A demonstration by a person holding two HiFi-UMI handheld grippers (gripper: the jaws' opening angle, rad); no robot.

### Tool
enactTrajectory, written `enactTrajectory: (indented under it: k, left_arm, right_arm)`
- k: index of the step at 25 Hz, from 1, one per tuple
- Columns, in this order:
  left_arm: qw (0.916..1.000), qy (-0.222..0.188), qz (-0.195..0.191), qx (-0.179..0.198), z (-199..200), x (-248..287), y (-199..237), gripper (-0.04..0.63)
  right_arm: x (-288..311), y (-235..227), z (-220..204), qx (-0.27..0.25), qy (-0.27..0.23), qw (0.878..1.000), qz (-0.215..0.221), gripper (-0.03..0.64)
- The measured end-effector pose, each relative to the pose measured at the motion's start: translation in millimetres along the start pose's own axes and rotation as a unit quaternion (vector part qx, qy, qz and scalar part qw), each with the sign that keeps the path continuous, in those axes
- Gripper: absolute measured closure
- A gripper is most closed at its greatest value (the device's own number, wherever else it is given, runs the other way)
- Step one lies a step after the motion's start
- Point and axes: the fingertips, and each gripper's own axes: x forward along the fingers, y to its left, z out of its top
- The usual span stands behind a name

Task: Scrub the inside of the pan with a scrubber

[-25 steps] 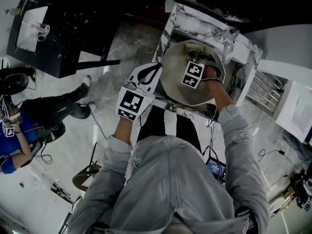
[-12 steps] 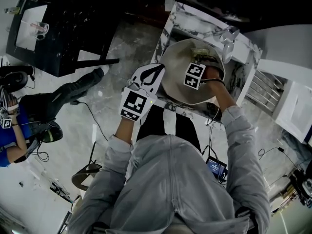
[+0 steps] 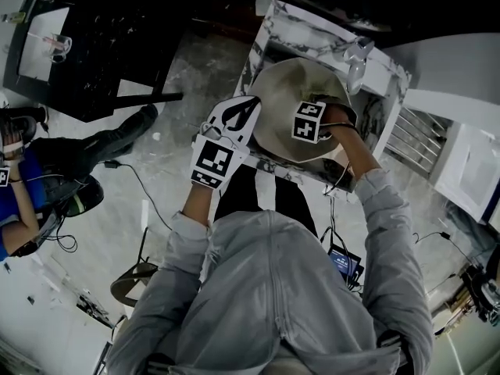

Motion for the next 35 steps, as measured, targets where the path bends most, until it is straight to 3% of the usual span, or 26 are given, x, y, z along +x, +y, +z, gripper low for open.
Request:
enactTrajectory:
  k: [6,10,13,16,20,27,31,35]
  left_arm:
    - [0.9999,-0.013,-0.001,-0.006,5.7,-2.1,-3.6,0.572]
    - [0.9998,-0.015,0.003,-0.013,3.6,-6.8,-3.4,0.572]
    - [0.9998,-0.017,0.007,-0.012,6.0,-11.6,-3.4,0.572]
    - [0.9997,-0.019,0.009,-0.011,7.4,-16.6,-6.9,0.572]
    - [0.9997,-0.022,0.007,-0.010,10.1,-18.4,-13.9,0.572]
    - [0.9994,-0.034,-0.002,-0.004,19.6,-18.3,-26.4,0.572]
    - [0.9993,-0.035,-0.008,-0.008,17.6,-19.5,-31.4,0.572]
    - [0.9993,-0.035,-0.011,-0.010,17.4,-18.5,-32.9,0.572]
  right_arm:
    - [-8.2,50.0,-16.8,-0.030,0.041,0.995,0.083,0.522]
    - [-12.1,70.6,-27.0,-0.060,0.080,0.990,0.102,0.522]
    - [-15.5,77.5,-25.8,-0.055,0.088,0.987,0.120,0.522]
    - [-19.4,91.1,-19.2,-0.037,0.081,0.985,0.151,0.522]
    - [-29.3,113.9,7.6,0.006,0.027,0.976,0.216,0.522]
    - [-57.2,127.8,23.1,0.057,-0.026,0.948,0.311,0.522]
    - [-69.9,127.1,18.9,0.086,-0.022,0.934,0.345,0.522]
    - [-80.4,126.4,2.2,0.051,0.021,0.935,0.350,0.522]
